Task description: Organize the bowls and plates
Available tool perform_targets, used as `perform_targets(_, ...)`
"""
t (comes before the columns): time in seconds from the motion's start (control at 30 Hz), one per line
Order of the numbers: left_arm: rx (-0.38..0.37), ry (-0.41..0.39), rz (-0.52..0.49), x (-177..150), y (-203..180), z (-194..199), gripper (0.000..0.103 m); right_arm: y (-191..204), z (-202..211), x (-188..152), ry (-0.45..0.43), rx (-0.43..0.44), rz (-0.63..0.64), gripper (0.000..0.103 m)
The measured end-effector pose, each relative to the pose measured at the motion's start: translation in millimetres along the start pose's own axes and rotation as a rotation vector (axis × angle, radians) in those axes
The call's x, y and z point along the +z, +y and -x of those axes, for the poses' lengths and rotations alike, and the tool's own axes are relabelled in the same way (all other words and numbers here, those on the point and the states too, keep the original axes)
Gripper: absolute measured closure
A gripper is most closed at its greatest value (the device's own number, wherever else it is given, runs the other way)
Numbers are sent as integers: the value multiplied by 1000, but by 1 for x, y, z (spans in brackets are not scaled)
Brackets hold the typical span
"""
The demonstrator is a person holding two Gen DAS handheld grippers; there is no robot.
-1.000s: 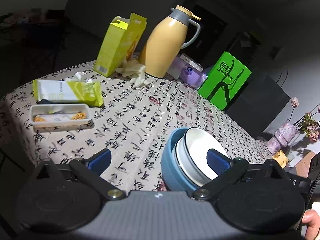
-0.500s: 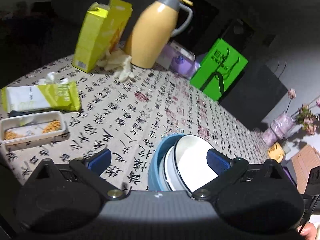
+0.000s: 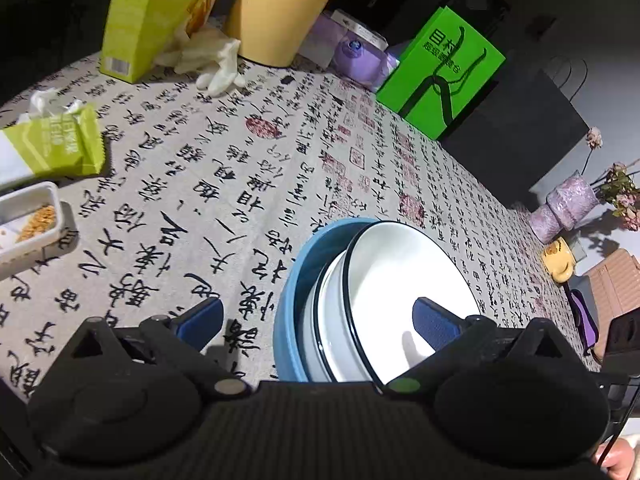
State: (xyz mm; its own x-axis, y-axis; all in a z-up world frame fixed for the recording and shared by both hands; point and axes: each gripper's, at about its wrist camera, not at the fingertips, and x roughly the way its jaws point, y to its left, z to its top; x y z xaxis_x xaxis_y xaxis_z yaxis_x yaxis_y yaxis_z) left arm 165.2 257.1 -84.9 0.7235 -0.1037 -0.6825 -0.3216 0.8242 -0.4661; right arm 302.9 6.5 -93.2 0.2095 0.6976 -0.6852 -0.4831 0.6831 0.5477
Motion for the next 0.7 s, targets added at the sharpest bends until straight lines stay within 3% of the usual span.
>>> perform_targets(0.07,-7,14,2,0,1,-5,4,1,-5,-2,12,10,-14,11)
perform_targets(0.1,-7,24,5,0,2,-8,9,1,-7,-3,20,25,-24,12)
perform_targets(0.2,-17,58,2,0,3,-14,21,3,-13,-6,28,68,-43,27)
perform_targets(0.33,-32,87,29,-1,9,-18,25,3,-21,-7,40,105,-68,44)
perform_targets(0.53,-56,103,40,-1,7,-23,44,-1,-25,-6,46,124,-108,48)
perform_targets(0.7,-57,97,50,1,5,-26,43,-5,-23,-8,33,129,-143,48)
